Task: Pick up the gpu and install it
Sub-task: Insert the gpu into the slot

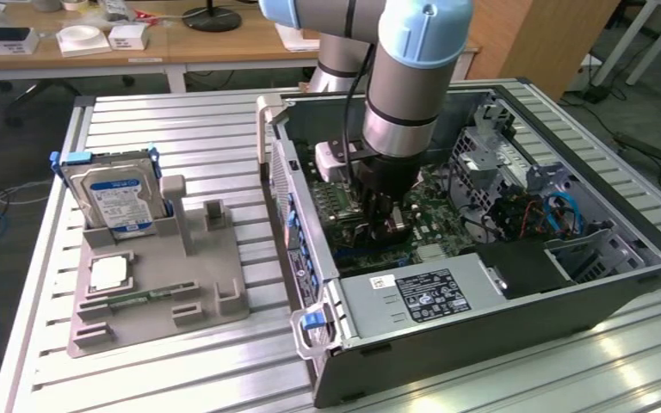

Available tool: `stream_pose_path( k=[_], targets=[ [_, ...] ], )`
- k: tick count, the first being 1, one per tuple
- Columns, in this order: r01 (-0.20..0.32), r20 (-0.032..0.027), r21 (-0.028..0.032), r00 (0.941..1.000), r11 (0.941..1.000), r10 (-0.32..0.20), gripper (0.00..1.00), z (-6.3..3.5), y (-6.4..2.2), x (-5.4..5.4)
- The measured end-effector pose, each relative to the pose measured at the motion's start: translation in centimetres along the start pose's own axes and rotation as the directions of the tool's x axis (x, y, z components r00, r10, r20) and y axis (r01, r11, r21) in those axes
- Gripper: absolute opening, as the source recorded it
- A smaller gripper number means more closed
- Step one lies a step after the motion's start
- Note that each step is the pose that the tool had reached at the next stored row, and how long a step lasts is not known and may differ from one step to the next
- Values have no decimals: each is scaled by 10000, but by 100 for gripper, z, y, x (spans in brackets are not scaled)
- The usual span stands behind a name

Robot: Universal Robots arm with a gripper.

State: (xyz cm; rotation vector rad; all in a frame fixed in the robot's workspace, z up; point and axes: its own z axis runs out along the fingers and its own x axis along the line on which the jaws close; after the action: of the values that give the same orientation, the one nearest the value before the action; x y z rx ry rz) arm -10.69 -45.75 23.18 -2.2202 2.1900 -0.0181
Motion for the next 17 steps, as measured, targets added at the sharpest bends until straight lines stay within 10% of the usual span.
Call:
stream_pose_path(
  k=[17],
  targets=[
    [-4, 12, -8, 10000, 10000, 4, 27, 12, 4, -1]
  ],
)
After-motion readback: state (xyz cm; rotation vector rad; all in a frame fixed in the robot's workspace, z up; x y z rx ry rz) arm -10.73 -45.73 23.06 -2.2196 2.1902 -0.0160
